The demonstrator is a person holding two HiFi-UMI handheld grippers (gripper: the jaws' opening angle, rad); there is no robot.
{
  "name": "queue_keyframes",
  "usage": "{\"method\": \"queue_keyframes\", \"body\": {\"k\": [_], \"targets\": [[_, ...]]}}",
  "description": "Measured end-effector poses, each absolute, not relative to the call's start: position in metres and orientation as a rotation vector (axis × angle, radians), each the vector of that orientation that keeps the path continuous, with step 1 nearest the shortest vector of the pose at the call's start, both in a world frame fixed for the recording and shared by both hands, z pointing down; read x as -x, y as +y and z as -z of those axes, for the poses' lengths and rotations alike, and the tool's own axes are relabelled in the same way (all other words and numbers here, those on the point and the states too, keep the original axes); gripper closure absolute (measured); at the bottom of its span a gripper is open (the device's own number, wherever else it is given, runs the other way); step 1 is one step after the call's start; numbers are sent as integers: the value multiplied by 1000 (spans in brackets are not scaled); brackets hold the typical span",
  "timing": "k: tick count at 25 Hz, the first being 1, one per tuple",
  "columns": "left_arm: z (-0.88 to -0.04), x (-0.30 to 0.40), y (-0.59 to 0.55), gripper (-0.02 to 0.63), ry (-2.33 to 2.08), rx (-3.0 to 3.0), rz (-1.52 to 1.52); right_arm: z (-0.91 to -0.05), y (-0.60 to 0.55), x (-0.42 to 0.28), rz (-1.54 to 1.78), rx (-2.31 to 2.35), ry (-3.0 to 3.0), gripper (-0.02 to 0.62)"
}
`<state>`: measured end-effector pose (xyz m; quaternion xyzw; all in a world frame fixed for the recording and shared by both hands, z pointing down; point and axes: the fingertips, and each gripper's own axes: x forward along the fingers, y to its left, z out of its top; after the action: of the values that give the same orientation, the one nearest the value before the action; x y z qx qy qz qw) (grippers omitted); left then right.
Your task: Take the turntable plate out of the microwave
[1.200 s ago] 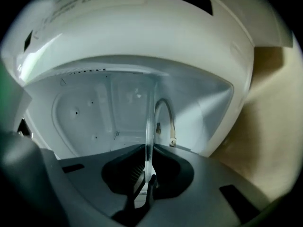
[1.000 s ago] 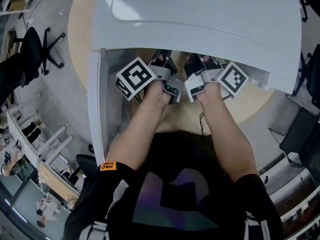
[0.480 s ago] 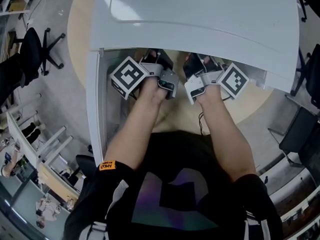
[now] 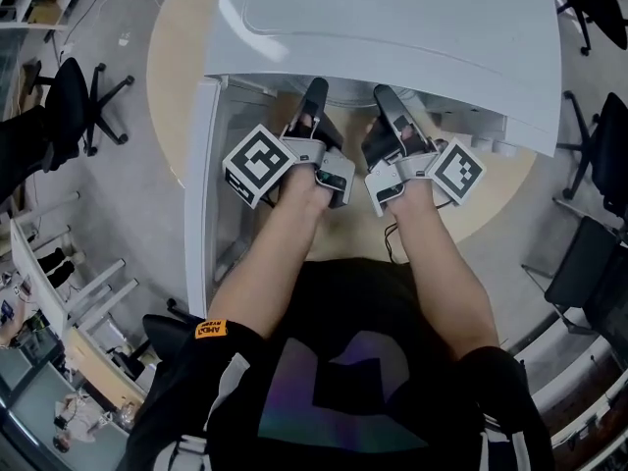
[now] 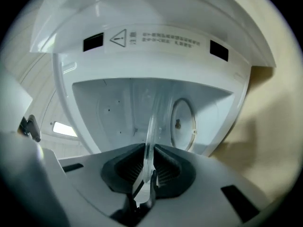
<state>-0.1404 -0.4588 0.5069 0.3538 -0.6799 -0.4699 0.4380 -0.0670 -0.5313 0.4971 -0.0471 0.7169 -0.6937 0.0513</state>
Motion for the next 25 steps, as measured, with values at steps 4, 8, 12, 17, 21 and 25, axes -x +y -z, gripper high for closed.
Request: {"method": "queue_keyframes", "body": {"k": [4,8,12,17,21,25], "targets": [[-482,111,-429,505,-1679,-906,1178,-471,-500,38,2076,133,2191,538],[-459,89,-407,505,-1666,-939,1185,-449,-477,15,2037,122,2213,535],[-464,86,-406,505,-1658,-961,1184,-453,-475,12,2012,110,2220,534],[-452,53,-376,505,-1648,-999,1186,-441,-443,-22,1983,103,2228,534],[-453,51,-367,505,-1658,-987,1196,-442,-436,-23,1999,78,2239,532],[-433,15,-331,505,-1672,-992,1199,-423,-401,-58,2000,49,2256,532]]}}
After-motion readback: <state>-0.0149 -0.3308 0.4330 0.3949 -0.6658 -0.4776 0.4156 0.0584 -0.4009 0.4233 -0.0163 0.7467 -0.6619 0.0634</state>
